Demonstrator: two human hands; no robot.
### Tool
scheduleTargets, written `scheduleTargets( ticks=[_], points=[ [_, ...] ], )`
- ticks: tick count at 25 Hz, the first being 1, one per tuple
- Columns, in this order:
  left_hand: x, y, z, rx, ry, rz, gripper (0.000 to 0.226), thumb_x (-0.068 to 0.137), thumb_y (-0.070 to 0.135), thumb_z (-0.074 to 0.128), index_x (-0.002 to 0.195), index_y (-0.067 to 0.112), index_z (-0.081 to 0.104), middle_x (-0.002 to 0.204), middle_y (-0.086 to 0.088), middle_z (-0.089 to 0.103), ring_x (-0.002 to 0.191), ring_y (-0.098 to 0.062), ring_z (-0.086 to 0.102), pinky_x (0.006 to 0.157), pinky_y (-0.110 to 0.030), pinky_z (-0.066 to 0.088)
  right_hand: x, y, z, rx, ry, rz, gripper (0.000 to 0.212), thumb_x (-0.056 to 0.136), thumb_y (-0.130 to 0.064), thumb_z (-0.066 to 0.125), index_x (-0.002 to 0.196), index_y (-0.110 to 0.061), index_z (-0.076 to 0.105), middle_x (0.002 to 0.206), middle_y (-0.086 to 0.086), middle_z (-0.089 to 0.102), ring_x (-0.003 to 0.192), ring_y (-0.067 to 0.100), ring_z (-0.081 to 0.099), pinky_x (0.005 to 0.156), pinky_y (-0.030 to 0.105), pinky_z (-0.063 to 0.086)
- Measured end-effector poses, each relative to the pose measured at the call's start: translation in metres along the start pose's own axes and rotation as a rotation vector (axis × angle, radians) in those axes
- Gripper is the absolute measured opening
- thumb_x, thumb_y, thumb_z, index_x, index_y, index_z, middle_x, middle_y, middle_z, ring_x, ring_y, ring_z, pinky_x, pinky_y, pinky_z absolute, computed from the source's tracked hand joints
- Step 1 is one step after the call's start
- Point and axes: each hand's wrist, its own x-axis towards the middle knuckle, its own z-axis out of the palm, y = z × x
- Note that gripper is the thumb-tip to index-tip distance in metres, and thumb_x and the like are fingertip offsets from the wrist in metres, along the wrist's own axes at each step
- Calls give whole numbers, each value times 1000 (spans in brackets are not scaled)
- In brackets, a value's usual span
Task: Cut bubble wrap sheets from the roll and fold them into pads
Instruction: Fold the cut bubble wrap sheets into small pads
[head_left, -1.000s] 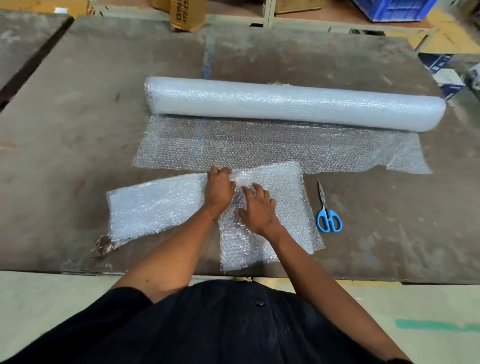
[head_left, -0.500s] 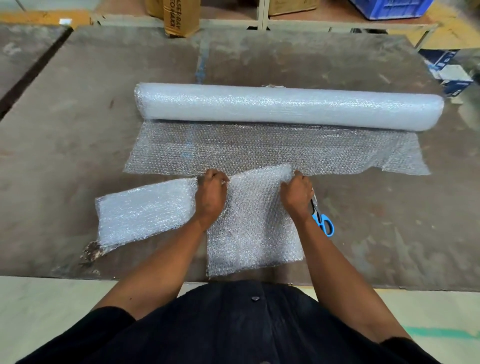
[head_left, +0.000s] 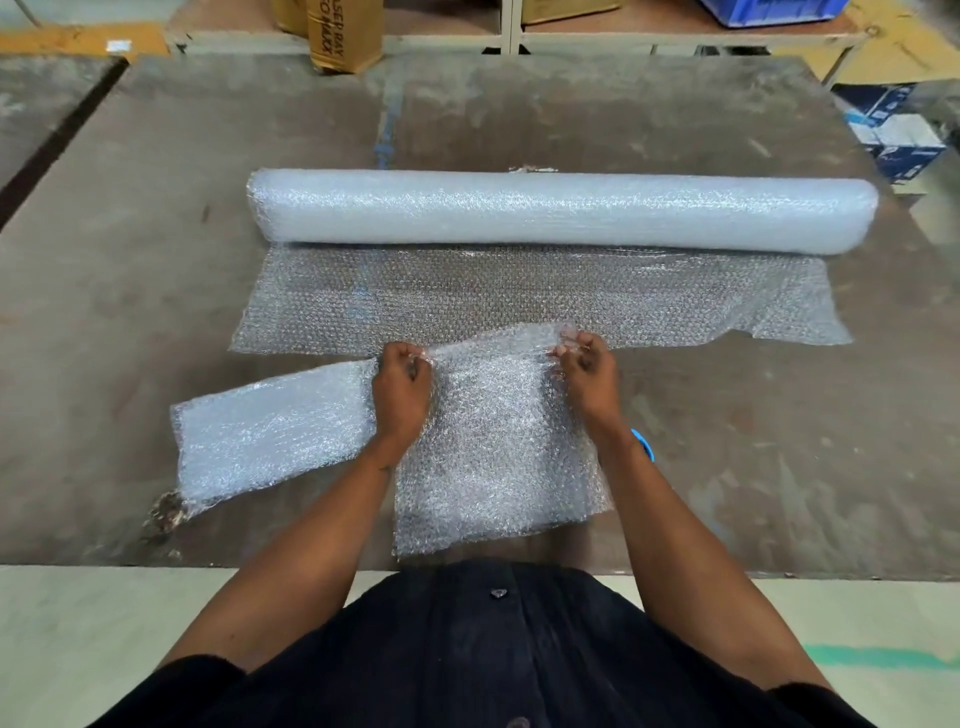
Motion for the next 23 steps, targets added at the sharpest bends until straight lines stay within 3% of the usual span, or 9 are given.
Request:
scheduleTargets(
  ticks=[2, 5, 7, 10, 12, 15, 18, 21, 23],
  points=[
    [0, 5, -5, -34, -19, 6, 17, 105, 19, 65, 121, 14, 62, 108, 0, 74, 86, -14, 72, 68, -29, 60, 2, 0, -5, 116, -47, 48, 22, 107, -12, 62, 128, -10, 66, 122, 8, 76, 107, 17, 76, 86, 35, 63],
    [3, 13, -10, -31, -128, 63, 15, 107, 23, 62, 115, 11, 64, 105, 5, 73, 91, 0, 67, 70, -7, 49, 1, -3, -11, 107, -69, 92, 20, 112, -20, 53, 106, -15, 72, 105, 3, 79, 102, 26, 76, 88, 48, 60],
    [7, 19, -11, -40, -193, 53, 17, 110, 24, 55, 117, 9, 58, 95, 4, 67, 73, 1, 60, 59, -10, 43, -3, -8, -12, -39, -94, 32, 29, 113, -32, 44, 98, -19, 65, 98, 2, 74, 97, 23, 71, 87, 50, 58],
    [4, 25, -17, -10, -300, 109, 20, 112, 24, 48, 120, 6, 50, 83, 2, 56, 57, -3, 45, 51, -17, 35, -11, -10, -16, -324, -198, -134, 33, 114, -32, 35, 99, -11, 55, 98, -11, 69, 92, 1, 63, 83, 36, 49],
    [-2, 26, -25, 7, -362, 174, 10, 109, 16, 54, 116, 9, 51, 99, 0, 64, 72, -9, 58, 62, -15, 43, -18, -12, -20, -418, -233, -197, 31, 111, -29, 38, 95, -15, 60, 105, -15, 76, 99, 1, 67, 88, 41, 51],
    [-23, 17, -39, 16, -408, 232, 16, 101, 12, 66, 110, 19, 55, 126, 0, 68, 116, -7, 66, 95, -20, 52, -30, -8, -30, -415, -282, -176, 33, 106, -28, 44, 101, -24, 77, 115, -16, 78, 109, 7, 70, 91, 40, 51],
    [-53, 5, -53, 5, -318, 186, 20, 96, 8, 71, 111, 20, 63, 118, 6, 71, 117, -8, 67, 100, -32, 56, -45, -1, -35, -437, -348, -120, 41, 101, -35, 44, 115, -25, 81, 124, -18, 75, 120, 2, 65, 102, 36, 52],
    [-80, -2, -65, -152, -210, -7, 20, 97, 6, 68, 109, 22, 69, 114, 8, 75, 112, -8, 69, 103, -32, 55, -49, 16, -38, -594, -390, -195, 41, 101, -38, 44, 124, -39, 78, 143, -2, 68, 141, 8, 55, 117, 52, 42],
    [-94, -4, -67, -254, -160, -106, 16, 98, 15, 73, 112, 22, 73, 111, 7, 77, 110, -9, 71, 100, -30, 56, -53, 28, -39, -640, -407, -227, 36, 105, -45, 43, 125, -57, 69, 151, -3, 63, 151, 4, 41, 122, 61, 31]
  ],
)
